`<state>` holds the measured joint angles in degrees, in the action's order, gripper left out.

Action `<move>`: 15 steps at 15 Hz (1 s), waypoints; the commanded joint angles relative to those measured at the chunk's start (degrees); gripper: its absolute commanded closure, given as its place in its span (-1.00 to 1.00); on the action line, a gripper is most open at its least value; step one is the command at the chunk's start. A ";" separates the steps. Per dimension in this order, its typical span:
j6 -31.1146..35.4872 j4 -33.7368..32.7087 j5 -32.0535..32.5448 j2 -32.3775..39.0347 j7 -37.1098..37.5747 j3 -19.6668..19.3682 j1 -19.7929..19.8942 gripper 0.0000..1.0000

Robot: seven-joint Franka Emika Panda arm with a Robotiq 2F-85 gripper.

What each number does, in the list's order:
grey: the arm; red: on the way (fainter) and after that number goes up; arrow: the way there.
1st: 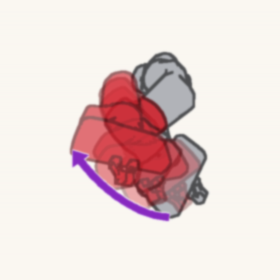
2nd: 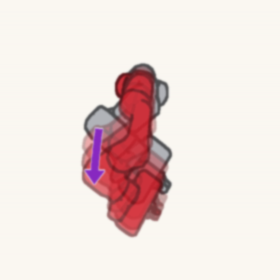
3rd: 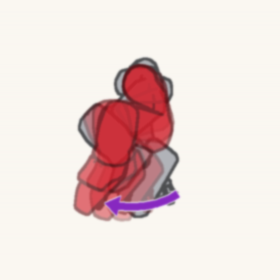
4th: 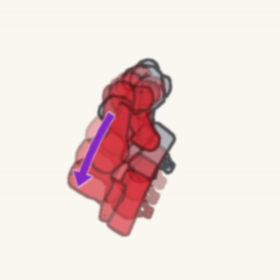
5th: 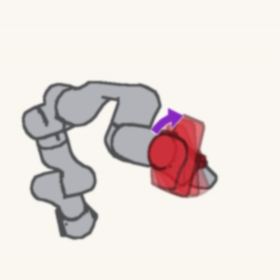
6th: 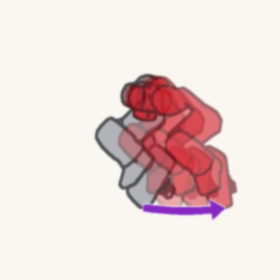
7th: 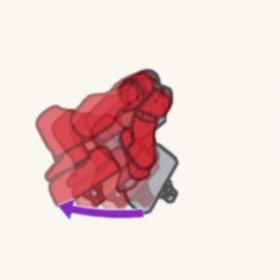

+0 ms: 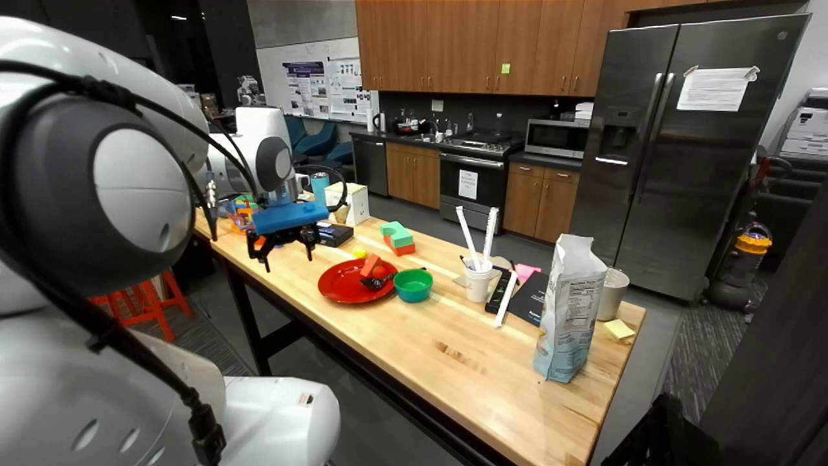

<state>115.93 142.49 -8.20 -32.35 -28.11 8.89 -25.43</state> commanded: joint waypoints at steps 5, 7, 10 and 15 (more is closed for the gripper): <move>1.83 4.12 -0.52 -7.06 4.54 2.86 -1.24 -1.00; 3.05 5.03 -0.19 -7.84 4.93 2.98 -1.32 -1.00; 7.80 6.99 0.49 -9.43 6.76 3.71 -0.84 -1.00; 7.21 5.95 0.63 -7.68 6.39 3.07 -1.42 -1.00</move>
<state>123.23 148.56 -8.11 -40.16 -22.15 12.56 -26.17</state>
